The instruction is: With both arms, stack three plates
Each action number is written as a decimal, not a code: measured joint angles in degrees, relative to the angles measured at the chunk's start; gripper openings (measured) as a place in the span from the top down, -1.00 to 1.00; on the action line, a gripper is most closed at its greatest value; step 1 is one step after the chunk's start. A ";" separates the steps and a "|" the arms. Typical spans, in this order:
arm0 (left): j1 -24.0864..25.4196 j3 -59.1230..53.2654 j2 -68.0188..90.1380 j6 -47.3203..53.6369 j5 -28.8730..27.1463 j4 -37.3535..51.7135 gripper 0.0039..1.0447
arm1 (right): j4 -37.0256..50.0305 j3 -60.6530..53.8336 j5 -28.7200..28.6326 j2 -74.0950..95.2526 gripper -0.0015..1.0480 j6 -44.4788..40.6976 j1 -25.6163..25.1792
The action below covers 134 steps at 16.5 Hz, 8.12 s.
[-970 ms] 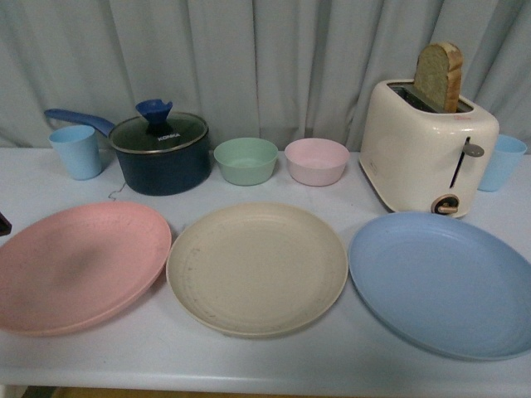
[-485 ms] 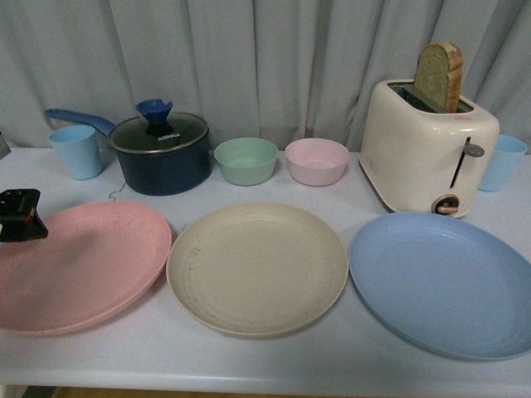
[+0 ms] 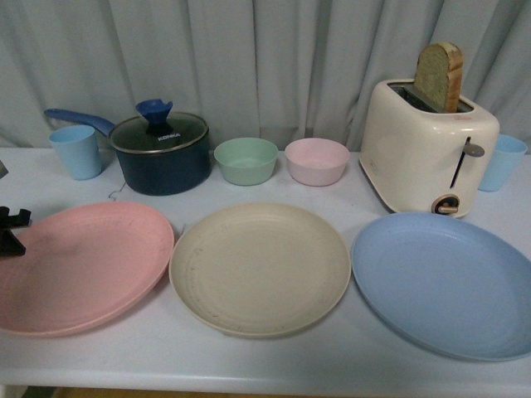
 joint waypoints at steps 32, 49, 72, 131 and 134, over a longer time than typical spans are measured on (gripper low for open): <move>-33.75 -12.13 -15.80 -38.95 -14.62 5.75 0.96 | 0.02 0.00 0.00 0.00 -0.87 0.00 0.00; -32.30 -44.81 -42.93 -12.35 -28.72 59.30 -0.13 | 0.00 0.00 0.02 0.00 -0.87 0.00 0.00; -17.97 -74.55 -90.16 -11.61 -14.19 44.89 0.97 | 0.02 0.00 0.02 0.00 -0.87 0.00 0.04; -17.99 -74.55 -126.75 -11.56 -14.21 8.72 -0.88 | 17.44 46.77 -5.31 113.63 0.94 2.01 -11.52; -17.99 -74.55 -126.75 -11.56 -14.19 8.72 -0.88 | 12.94 39.52 -6.58 102.22 0.94 1.90 -16.52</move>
